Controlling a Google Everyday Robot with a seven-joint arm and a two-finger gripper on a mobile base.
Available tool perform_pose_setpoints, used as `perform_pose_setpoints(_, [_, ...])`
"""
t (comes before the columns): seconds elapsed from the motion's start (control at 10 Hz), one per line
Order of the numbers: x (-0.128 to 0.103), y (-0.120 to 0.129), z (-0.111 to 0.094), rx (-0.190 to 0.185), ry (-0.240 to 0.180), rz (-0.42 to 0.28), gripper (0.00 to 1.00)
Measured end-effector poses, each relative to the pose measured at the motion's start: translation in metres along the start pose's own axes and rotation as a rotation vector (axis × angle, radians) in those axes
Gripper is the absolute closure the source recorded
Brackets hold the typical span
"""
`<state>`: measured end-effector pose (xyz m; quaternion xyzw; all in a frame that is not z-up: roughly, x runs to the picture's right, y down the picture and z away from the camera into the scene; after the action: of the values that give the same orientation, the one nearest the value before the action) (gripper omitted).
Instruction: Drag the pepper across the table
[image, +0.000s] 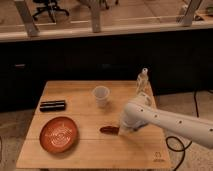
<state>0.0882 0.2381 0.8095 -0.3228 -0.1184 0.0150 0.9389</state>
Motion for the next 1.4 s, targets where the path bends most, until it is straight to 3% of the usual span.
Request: perform_pose_setpoints(1.4, [0.023,0.0,0.0,0.005,-0.007,0.091,0.97])
